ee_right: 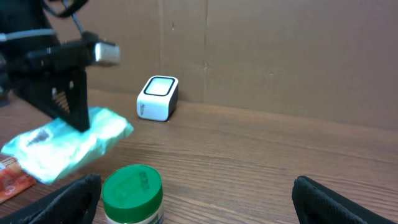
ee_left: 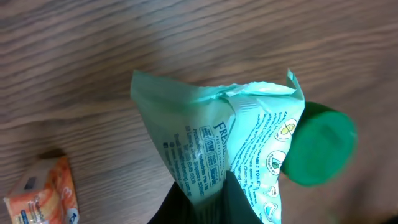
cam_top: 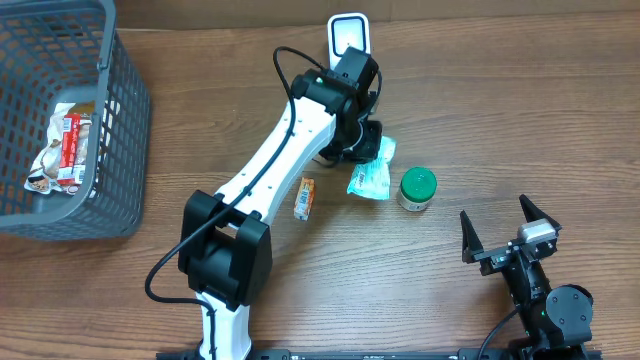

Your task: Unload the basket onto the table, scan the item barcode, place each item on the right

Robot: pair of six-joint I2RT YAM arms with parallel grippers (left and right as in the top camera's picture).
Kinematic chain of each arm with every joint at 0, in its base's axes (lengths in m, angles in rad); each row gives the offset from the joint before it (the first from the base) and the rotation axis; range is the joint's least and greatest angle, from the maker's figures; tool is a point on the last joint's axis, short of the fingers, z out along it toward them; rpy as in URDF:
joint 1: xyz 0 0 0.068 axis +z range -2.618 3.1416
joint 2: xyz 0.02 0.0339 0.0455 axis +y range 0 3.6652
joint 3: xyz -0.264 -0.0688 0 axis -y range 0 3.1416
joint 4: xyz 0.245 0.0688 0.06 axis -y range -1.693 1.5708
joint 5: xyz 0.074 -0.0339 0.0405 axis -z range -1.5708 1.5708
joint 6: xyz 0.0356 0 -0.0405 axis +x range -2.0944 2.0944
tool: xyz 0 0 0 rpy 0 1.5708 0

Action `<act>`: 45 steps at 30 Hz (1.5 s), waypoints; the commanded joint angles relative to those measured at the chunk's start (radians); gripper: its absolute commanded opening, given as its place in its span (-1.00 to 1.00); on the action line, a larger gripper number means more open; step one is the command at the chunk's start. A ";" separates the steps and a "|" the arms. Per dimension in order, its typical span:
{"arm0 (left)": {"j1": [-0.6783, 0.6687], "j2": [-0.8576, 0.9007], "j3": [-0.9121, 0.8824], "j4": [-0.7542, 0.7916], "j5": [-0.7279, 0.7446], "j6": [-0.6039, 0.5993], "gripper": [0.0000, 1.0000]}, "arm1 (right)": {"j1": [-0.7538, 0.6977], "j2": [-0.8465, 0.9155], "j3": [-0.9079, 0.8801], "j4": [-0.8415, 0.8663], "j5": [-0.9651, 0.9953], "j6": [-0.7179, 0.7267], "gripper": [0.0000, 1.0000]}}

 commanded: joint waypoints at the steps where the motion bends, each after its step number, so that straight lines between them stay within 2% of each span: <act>1: -0.033 -0.027 -0.094 0.039 -0.076 -0.129 -0.92 | -0.001 -0.009 -0.010 0.003 -0.002 -0.001 1.00; 4: -0.055 -0.027 -0.211 0.146 -0.091 -0.246 -0.91 | -0.001 -0.009 -0.010 0.003 -0.003 -0.001 1.00; 9: -0.072 -0.027 -0.336 0.293 -0.092 -0.263 -0.89 | -0.001 -0.009 -0.010 0.003 -0.002 -0.001 1.00; 16: -0.064 -0.028 -0.338 0.324 -0.087 -0.262 -0.21 | -0.001 -0.009 -0.010 0.003 -0.002 -0.001 1.00; 17: -0.059 -0.034 -0.317 0.311 -0.088 -0.260 -0.14 | -0.001 -0.009 -0.010 0.003 -0.002 -0.001 1.00; 23: -0.043 -0.076 -0.182 0.234 -0.123 -0.201 -0.08 | -0.001 -0.009 -0.010 0.003 -0.002 -0.001 1.00; 29: -0.013 -0.102 -0.066 0.018 -0.249 -0.092 -0.09 | -0.001 -0.009 -0.010 0.003 -0.002 -0.001 1.00; 34: 0.015 -0.100 -0.064 -0.188 -0.386 -0.041 -0.03 | -0.001 -0.009 -0.010 0.003 -0.003 -0.001 1.00; 36: 0.016 -0.100 -0.075 -0.226 -0.414 -0.041 0.09 | -0.001 -0.009 -0.010 0.003 -0.003 -0.001 1.00; 37: 0.016 -0.100 -0.086 -0.229 -0.412 -0.042 0.37 | -0.001 -0.009 -0.010 0.003 -0.003 -0.001 1.00; 38: 0.016 -0.100 -0.099 -0.225 -0.412 -0.042 0.75 | -0.001 -0.009 -0.010 0.003 -0.003 -0.001 1.00; 39: 0.016 -0.100 -0.112 -0.217 -0.412 -0.042 0.94 | -0.001 -0.009 -0.010 0.003 -0.002 -0.001 1.00; 45: 0.019 -0.100 -0.235 -0.115 -0.384 -0.042 0.79 | -0.001 -0.009 -0.010 0.003 -0.003 -0.001 1.00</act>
